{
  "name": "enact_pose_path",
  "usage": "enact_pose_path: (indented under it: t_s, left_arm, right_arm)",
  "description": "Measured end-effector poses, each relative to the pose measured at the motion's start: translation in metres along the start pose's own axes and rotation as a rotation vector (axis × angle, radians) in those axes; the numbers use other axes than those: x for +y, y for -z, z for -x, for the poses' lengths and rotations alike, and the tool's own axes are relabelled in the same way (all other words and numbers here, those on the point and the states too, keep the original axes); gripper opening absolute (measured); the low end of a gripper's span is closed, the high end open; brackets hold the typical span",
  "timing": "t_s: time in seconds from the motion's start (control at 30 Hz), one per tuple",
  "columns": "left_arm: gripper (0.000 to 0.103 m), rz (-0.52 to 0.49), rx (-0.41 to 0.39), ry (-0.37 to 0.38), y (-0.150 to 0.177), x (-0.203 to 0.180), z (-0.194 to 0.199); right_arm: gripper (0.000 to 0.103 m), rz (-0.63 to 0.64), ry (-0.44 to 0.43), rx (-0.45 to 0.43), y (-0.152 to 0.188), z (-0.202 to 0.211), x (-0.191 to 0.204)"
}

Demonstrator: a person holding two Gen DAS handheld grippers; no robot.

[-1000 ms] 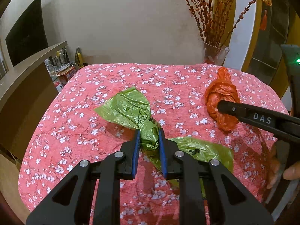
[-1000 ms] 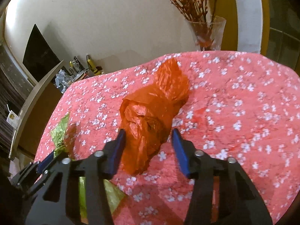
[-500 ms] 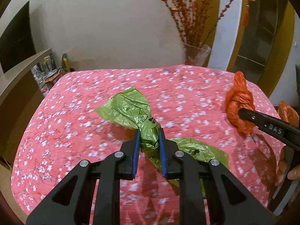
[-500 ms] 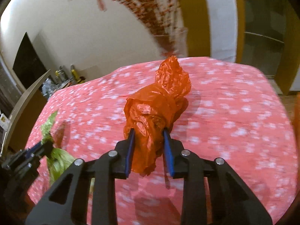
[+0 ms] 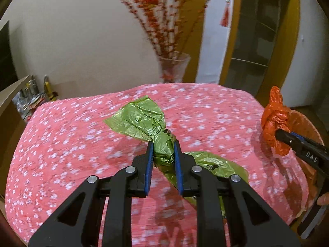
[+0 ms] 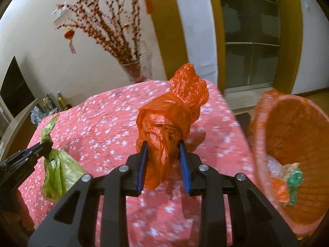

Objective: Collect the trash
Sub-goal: 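Move both bags over the wastebasket and open both grippers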

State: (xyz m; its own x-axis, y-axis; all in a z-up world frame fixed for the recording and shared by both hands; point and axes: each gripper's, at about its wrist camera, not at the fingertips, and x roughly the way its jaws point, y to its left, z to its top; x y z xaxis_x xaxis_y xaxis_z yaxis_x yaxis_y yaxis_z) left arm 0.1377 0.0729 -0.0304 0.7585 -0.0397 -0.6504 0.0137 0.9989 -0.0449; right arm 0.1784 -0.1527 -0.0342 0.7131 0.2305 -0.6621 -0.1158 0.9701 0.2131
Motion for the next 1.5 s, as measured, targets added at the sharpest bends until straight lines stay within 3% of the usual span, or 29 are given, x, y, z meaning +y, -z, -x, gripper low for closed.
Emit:
enact_pose_path:
  t_s: [0.6,1.17,1.5]
  left_arm:
    - [0.019,-0.104,-0.011,0.172,-0.017,-0.111,-0.004]
    - [0.019,-0.202,-0.024,0.391,-0.034,-0.213,0.002]
    - [0.019,-0.259,-0.007,0.457,-0.042,-0.261,-0.013]
  right_arm:
    - [0.029,-0.024,0.121,-0.109,0.018,0.066,-0.061]
    - [0.029,-0.138,0.276,-0.214,0.018,0.128,-0.147]
    - [0.029,-0.195,0.328,-0.258,0.012,0.145,-0.184]
